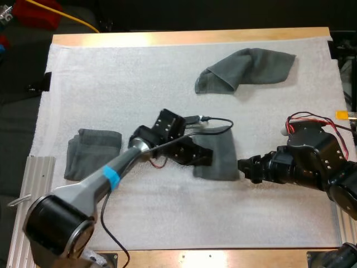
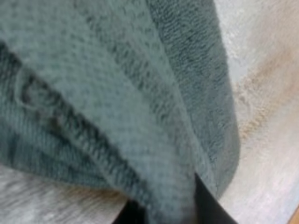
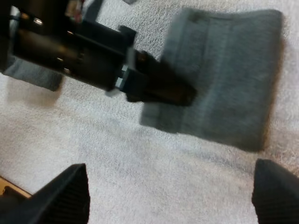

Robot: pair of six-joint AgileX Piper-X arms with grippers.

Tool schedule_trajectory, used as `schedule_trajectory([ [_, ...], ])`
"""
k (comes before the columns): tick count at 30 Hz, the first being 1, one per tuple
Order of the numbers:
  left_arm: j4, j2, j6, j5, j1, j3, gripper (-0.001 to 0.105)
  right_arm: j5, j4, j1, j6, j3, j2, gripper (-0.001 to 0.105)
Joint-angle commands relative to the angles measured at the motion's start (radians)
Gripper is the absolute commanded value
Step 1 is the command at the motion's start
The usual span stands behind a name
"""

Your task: Pick towel from pile, fold and stack

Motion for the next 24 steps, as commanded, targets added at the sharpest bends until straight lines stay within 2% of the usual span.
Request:
schedule_trajectory([
  [1,0.031,-0.022,0.041,-0.012,0.019,-0.006,0.004,-0.007,-0.003,0.001,-0.003,-0.006,-0.010,0.070],
  [4,0.101,-0.053,0.118,-0.018,0.069,-0.007,0.004,-0.007,-0.004,0.001,-0.003,-0.006,-0.010,0.070],
  [8,0.223,-0.099,0.234,-0.074,0.135,-0.023,0.004,-0.007,-0.004,0.001,-0.003,-0.006,-0.010,0.070],
  [12,0.397,-0.147,0.400,-0.211,0.193,-0.072,0.004,-0.007,-0.004,0.001,-0.003,-0.006,-0.010,0.070],
  [15,0.503,-0.165,0.489,-0.283,0.234,-0.120,0.004,-0.007,-0.004,0.001,-0.003,-0.006,-0.010,0.070],
  [19,0.624,-0.174,0.549,-0.332,0.288,-0.180,0.004,-0.007,-0.004,0.001,-0.003,-0.006,-0.010,0.070],
  [24,0.753,-0.176,0.586,-0.519,0.358,-0.240,0.004,-0.007,-0.004,0.001,-0.003,-0.006,-0.010,0.070],
])
